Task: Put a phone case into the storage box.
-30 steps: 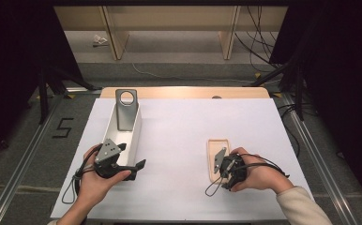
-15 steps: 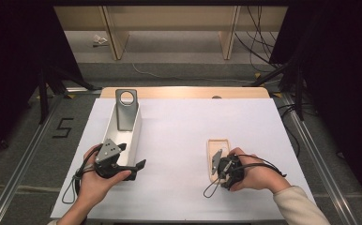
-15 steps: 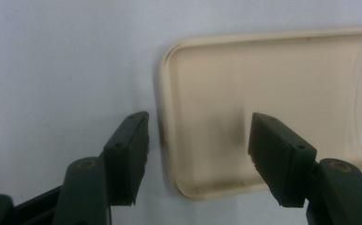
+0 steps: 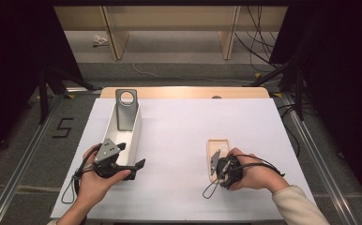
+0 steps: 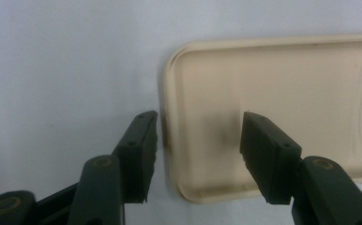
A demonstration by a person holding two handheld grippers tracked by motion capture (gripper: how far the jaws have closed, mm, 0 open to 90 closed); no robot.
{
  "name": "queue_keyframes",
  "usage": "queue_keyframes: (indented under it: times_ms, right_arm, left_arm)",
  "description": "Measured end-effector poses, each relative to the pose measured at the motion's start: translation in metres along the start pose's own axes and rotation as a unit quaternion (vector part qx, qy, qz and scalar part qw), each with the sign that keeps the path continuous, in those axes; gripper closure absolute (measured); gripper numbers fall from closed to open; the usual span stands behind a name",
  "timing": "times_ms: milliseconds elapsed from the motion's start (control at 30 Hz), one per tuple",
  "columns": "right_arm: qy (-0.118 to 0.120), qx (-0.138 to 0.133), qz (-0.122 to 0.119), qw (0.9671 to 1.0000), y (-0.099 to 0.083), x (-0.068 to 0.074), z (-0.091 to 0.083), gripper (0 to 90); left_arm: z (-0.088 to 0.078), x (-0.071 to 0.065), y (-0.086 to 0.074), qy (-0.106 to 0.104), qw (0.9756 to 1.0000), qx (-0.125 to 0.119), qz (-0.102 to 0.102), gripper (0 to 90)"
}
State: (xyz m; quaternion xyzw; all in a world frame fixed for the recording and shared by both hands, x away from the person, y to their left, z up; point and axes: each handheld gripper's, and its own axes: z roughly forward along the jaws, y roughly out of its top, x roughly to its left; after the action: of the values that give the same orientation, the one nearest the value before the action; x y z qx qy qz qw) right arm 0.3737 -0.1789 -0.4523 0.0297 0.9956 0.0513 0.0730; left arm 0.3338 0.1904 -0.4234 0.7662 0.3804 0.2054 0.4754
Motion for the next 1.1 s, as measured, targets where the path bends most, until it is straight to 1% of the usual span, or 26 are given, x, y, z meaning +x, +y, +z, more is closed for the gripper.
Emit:
queue_keyframes:
  times_ms: [100, 167, 267, 500, 633, 767, 867, 1100]
  right_arm:
    - [0.003, -0.001, -0.003, 1.0, 0.0002, -0.0006, 0.0001, 50.3]
    - [0.001, -0.001, -0.008, 1.0, 0.0003, -0.0006, 0.0002, 51.0]
    - [0.004, -0.001, -0.007, 1.0, 0.0005, -0.0002, 0.0002, 52.5]
    - [0.014, -0.001, -0.006, 0.9999, 0.0007, 0.0009, 0.0002, 59.3]
    - [0.018, 0.0, -0.013, 0.9998, 0.0017, 0.0021, 0.0003, 64.5]
    - [0.018, 0.008, -0.023, 0.9995, 0.0029, 0.0042, -0.0006, 69.9]
    - [0.017, 0.01, -0.024, 0.9995, 0.0036, 0.0059, -0.0007, 74.5]
    - [0.01, 0.02, -0.03, 0.9993, 0.0055, 0.0078, -0.001, 78.1]
  left_arm:
    - [-0.0006, 0.002, -0.0004, -0.003, 1.0, -0.005, 0.0, 8.3]
    - [-0.0008, 0.0037, -0.0006, -0.002, 0.9999, -0.01, 0.002, 8.2]
    - [-0.0006, 0.0059, -0.0009, 0.0, 0.9999, -0.015, 0.003, 8.2]
    - [0.0007, 0.0091, -0.0018, -0.002, 0.9996, -0.023, 0.018, 7.4]
    - [0.0012, 0.0094, -0.0016, -0.005, 0.9993, -0.028, 0.026, 7.3]
    - [0.0017, 0.009, -0.0016, -0.004, 0.9992, -0.027, 0.03, 7.3]
    - [0.0016, 0.0086, -0.0017, -0.005, 0.9991, -0.026, 0.032, 7.3]
    - [0.0012, 0.0077, -0.0014, -0.005, 0.9991, -0.028, 0.032, 7.3]
